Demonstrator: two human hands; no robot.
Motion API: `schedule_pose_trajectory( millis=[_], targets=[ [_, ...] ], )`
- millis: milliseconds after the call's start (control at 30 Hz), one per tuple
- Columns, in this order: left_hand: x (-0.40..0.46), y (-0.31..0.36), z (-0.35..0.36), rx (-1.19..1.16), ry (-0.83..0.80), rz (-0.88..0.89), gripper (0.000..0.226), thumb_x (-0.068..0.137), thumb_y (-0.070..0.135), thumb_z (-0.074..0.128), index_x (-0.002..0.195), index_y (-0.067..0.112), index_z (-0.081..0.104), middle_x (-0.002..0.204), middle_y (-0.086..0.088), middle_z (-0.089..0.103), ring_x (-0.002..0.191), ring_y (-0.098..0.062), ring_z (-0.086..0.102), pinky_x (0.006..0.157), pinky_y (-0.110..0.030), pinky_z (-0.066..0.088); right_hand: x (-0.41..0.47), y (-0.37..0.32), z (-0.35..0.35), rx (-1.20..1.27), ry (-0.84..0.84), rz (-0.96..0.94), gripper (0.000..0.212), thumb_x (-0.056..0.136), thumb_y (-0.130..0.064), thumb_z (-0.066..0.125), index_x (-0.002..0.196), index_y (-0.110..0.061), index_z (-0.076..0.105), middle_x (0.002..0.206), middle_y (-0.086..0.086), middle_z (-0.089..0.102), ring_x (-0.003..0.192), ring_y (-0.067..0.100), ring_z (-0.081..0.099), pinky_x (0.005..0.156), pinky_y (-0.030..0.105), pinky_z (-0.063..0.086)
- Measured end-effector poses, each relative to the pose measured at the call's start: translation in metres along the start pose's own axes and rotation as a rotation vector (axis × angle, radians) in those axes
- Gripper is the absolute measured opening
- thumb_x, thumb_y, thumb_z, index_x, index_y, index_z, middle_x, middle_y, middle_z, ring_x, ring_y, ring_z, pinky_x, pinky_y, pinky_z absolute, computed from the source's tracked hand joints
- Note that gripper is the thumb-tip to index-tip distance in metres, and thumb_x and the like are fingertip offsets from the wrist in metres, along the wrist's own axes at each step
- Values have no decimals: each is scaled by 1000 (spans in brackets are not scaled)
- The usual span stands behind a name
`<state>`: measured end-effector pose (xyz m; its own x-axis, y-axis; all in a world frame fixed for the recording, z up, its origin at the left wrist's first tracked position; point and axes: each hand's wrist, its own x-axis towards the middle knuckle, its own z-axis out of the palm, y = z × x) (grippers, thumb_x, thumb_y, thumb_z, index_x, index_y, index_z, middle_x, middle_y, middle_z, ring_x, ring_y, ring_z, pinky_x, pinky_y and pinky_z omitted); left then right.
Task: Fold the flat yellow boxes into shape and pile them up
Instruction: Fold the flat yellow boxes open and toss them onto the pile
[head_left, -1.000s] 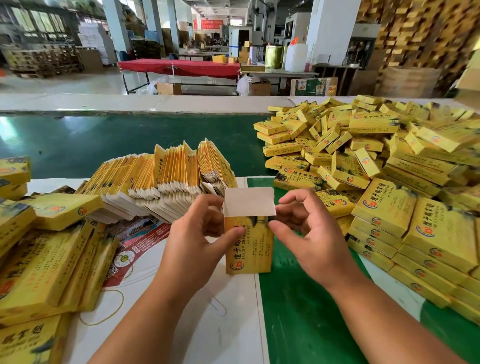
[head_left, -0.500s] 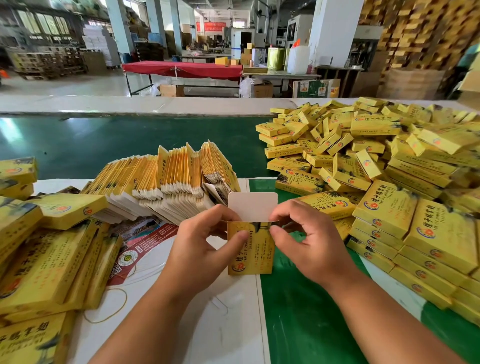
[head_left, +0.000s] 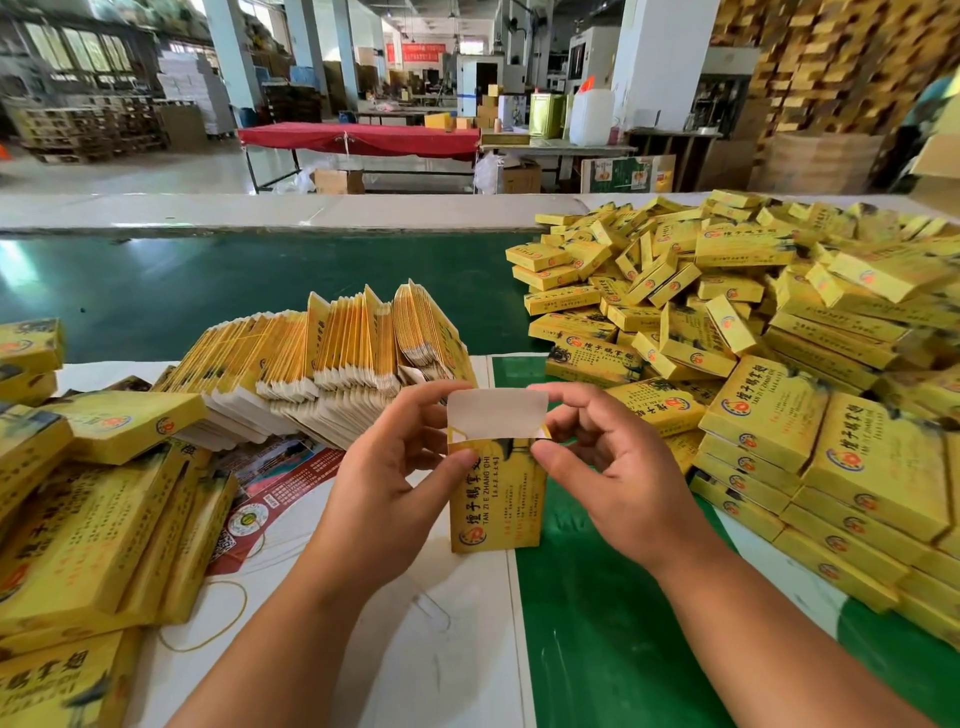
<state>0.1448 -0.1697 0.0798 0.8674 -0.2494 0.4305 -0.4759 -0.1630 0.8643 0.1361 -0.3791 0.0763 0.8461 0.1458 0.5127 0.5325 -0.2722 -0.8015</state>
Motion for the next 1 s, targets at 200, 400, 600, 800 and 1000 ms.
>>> schedule_pose_trajectory(
  millis=[200,400,600,800,1000],
  targets=[
    [-1,-7,4,-55,38,35,11,89,20,64,94,30,64,105,0,67,99,-28,65,80,-49,57,-2,-2,-2,-43,-3,-11,22,86,-16,66,102,-30,69,95,-15,67,89,7,64,72,11,47],
    [-1,-4,2,-94,34,62,18,84,40,64,93,26,67,96,-1,69,90,-25,66,71,-31,54,-2,-6,-1,-3,24,-69,23,87,-31,65,98,-11,71,104,-2,70,98,14,67,77,18,53],
    [0,-4,1,-26,38,50,8,85,36,67,91,30,66,95,4,68,94,-25,66,73,-34,58,-1,-7,2,-47,41,-37,11,85,-29,70,93,-22,70,100,-12,70,92,11,67,74,22,56],
    [0,-4,4,65,98,49,11,83,35,64,94,32,63,90,10,67,90,-21,67,74,-35,60,0,-10,5,-147,89,-76,7,84,-24,69,90,-20,70,92,-8,70,86,11,66,71,27,57],
    [-10,1,29,234,170,-84,53,69,63,66,116,46,47,99,33,59,96,12,56,68,-4,49,-4,-12,15,-210,219,-117,7,85,-17,71,84,-11,68,83,0,68,77,15,66,64,38,56]
  ],
)
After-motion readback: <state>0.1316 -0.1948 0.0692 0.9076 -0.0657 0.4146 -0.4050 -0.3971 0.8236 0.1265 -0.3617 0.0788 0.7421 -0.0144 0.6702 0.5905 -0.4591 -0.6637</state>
